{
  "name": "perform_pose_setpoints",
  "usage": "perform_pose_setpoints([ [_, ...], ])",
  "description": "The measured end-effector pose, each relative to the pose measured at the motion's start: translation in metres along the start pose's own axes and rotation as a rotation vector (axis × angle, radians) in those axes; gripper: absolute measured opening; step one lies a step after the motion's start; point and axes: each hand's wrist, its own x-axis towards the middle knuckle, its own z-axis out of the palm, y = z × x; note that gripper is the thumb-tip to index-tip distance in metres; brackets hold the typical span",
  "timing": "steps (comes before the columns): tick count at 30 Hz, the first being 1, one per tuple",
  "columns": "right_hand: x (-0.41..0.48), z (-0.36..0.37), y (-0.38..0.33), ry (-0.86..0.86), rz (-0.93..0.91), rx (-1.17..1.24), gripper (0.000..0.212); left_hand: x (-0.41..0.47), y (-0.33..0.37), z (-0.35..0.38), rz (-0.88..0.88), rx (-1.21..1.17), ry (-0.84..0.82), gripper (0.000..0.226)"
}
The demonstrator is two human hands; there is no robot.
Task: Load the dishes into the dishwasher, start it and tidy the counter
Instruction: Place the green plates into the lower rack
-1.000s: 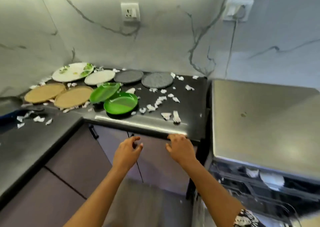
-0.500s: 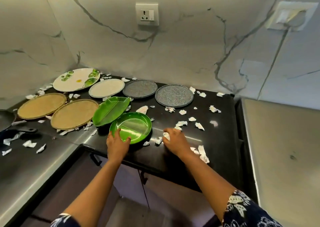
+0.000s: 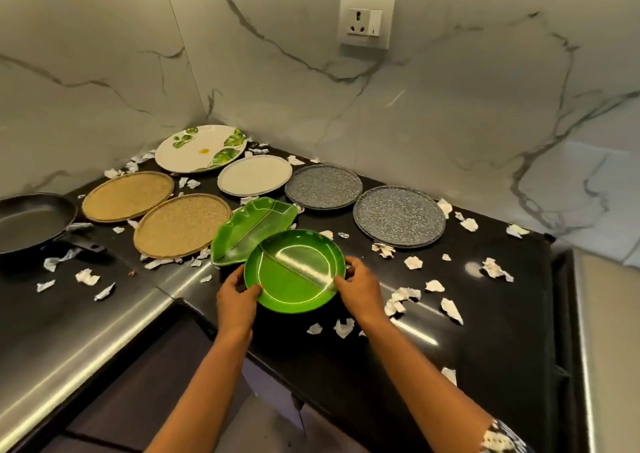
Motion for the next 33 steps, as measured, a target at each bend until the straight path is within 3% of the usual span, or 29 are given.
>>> perform_pose_setpoints([
  [2,0.0,-0.004,-0.017,0.013,-0.089,0.089,0.036,-0.003,0.016,0.003,-0.026,-0.172,-0.008,0.034],
  [5,0.018,0.005,-0.049,-0.073,-0.165,0.152,0.033,0.004,0.042,-0.007,-0.034,-0.366,0.041,0.034],
  [8,0.048,0.032,-0.078,-0.234,-0.056,0.281,0.026,0.025,0.063,-0.036,-0.11,-0.52,0.1,0.024],
  [14,0.115,0.109,-0.078,-0.18,0.084,-0.147,0.015,0.082,0.078,-0.112,-0.165,-0.639,0.204,0.023],
  [17,0.104,0.118,-0.097,-0.181,0.192,-0.304,0.023,0.104,0.077,-0.135,-0.192,-0.665,0.165,0.029],
  [20,0.103,0.136,-0.099,-0.236,0.347,-0.276,0.024,0.12,0.074,-0.148,-0.26,-0.677,0.123,0.026],
  [23,0.11,0.153,-0.091,-0.192,0.416,-0.139,0.013,0.13,0.067,-0.155,-0.319,-0.708,0.114,0.017],
  [27,0.108,0.152,-0.102,-0.029,0.258,-0.09,0.03,0.128,0.066,-0.16,-0.302,-0.673,0.14,0.023],
  [33,0.025,0.106,-0.114,0.177,0.008,-0.057,0.027,0.074,0.076,-0.167,-0.015,-0.433,0.139,0.034],
])
